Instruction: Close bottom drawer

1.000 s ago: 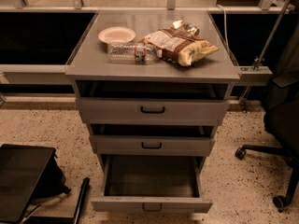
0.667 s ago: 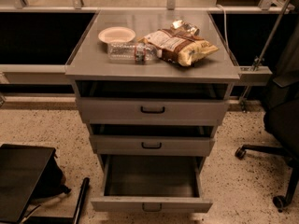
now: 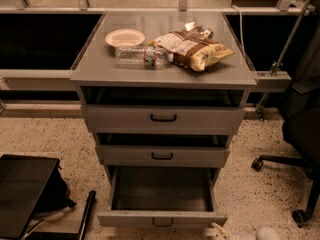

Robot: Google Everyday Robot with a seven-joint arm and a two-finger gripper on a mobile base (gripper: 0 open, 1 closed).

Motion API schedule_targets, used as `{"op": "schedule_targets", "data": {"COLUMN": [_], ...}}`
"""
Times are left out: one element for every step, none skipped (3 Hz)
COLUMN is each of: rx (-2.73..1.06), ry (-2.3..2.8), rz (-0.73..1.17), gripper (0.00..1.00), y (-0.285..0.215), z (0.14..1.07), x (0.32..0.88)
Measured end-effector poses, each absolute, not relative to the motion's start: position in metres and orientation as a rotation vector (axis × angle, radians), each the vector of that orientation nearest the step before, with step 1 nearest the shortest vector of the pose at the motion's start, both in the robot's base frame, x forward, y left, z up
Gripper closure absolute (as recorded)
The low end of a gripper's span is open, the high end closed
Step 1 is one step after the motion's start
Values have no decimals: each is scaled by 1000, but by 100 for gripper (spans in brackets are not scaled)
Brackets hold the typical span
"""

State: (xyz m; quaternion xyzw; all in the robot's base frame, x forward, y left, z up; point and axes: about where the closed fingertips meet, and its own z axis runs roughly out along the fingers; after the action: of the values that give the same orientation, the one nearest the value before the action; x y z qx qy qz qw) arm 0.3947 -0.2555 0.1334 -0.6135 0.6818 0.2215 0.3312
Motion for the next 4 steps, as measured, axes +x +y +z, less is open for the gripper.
{"op": "schedule_targets", "data": {"rx": [-1624, -1624, -1628, -1602], "ry": [1779, 1779, 1804, 1849], "rz": [587, 587, 610, 630], "gripper": [0, 0, 0, 0], "y": [-252, -252, -233, -202], "z": [136, 136, 129, 124], "x": [437, 437, 478, 546]}}
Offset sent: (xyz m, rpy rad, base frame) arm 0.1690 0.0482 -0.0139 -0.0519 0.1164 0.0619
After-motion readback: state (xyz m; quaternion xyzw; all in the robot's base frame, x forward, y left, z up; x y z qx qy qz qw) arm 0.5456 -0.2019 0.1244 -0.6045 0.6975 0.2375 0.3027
